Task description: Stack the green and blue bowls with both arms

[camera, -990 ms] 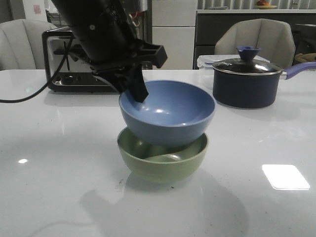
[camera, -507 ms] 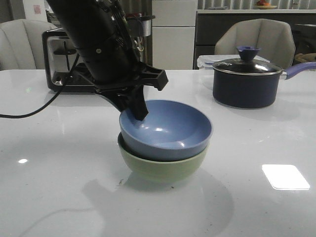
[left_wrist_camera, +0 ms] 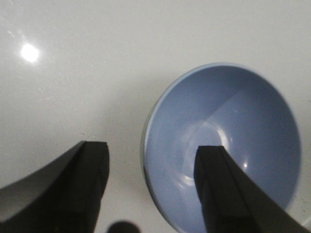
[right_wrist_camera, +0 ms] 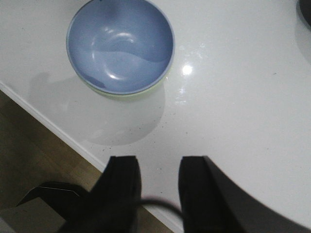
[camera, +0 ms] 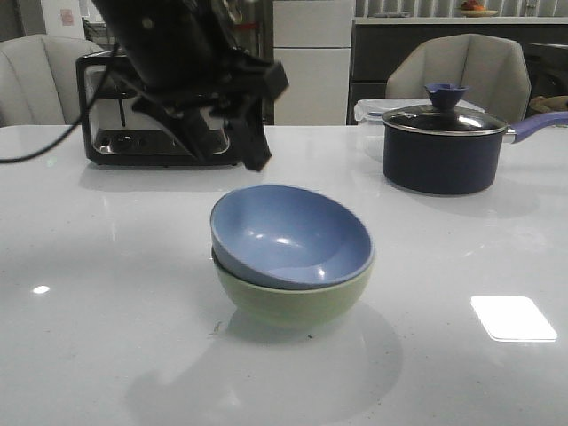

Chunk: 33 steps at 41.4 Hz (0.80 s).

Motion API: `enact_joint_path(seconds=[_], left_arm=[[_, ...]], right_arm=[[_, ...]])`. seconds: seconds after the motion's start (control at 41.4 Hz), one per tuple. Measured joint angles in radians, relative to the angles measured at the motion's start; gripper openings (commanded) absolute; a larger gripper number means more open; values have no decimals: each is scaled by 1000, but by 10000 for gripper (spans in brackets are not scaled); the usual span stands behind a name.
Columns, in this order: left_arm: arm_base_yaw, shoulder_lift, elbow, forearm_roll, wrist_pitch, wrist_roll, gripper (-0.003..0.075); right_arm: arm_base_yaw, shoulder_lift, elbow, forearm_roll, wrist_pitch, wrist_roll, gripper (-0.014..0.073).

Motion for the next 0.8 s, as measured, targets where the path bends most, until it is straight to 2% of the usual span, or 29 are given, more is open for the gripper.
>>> enact_joint_path(seconds=[0.797], left_arm=[[-14, -939, 594, 66, 35, 0, 455]], right_arm=[[0, 0, 0, 0, 0, 0, 343]])
